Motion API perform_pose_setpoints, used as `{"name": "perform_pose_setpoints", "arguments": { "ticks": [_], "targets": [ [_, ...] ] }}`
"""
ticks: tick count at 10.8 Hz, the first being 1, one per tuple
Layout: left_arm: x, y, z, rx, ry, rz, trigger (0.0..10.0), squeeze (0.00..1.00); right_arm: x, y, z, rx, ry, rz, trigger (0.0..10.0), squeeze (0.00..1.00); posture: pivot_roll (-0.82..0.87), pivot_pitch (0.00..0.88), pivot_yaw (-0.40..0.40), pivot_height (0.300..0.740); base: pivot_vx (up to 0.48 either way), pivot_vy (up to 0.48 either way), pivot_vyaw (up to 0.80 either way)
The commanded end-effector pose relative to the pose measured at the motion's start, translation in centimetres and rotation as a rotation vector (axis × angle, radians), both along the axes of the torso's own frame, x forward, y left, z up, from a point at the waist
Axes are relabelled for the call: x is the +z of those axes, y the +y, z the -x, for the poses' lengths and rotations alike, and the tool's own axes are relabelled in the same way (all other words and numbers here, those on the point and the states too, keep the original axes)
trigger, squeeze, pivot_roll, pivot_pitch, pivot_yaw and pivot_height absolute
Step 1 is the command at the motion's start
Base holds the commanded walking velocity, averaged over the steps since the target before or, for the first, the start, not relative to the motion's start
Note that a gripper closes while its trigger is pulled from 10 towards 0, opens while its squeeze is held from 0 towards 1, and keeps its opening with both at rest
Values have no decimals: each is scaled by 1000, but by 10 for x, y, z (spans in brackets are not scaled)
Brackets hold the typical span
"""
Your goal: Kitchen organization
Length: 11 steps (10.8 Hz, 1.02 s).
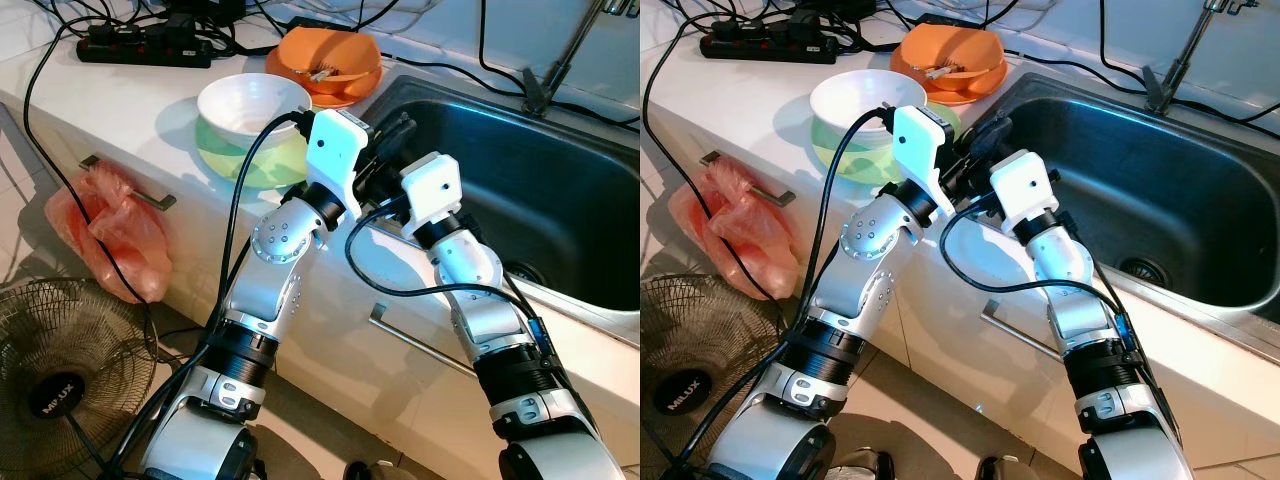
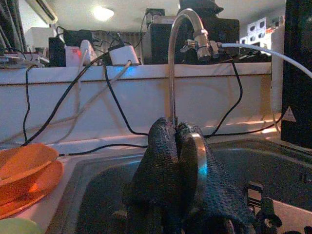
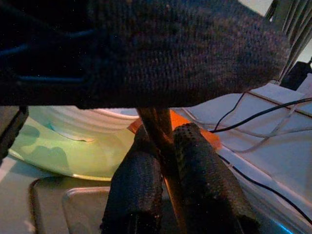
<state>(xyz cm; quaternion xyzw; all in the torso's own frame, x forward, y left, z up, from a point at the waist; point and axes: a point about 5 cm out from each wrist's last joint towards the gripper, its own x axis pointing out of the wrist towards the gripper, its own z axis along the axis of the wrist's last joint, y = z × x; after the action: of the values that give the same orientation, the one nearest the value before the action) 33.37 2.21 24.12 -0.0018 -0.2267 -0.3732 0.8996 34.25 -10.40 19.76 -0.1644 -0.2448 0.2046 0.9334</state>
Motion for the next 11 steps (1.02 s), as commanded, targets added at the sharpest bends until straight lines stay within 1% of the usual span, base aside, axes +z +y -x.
{"name": "perform_pose_setpoints", "arguments": {
  "ticks": [1,3,5,6,7,9,11],
  "targets": [
    [9,-1,3,1,-38,18,10000,0,-4,-2,0,0,15,2,0,0,53,92,-39,740,0,0,0],
    [10,0,1,32,-47,15,10000,0,-4,-2,1,1,15,3,0,0,50,93,-39,740,0,0,0],
    [12,7,-6,120,-62,25,10000,0,-4,-2,1,0,15,4,0,0,50,93,-39,740,0,0,0],
    [12,8,-6,131,-67,23,10000,0,-4,-2,1,0,15,5,0,0,50,93,-39,740,0,0,0],
    [10,11,-8,142,-57,22,10000,1000,-4,-2,1,0,15,5,0,0,50,93,-39,740,0,0,0],
    [9,11,-8,142,-45,32,10000,1000,-4,-4,0,-8,16,5,0,0,50,93,-39,740,0,0,0],
    [6,10,-6,136,-34,46,10000,1000,-3,-11,-4,-56,20,5,0,0,49,89,-41,740,0,0,0]
  ]
}}
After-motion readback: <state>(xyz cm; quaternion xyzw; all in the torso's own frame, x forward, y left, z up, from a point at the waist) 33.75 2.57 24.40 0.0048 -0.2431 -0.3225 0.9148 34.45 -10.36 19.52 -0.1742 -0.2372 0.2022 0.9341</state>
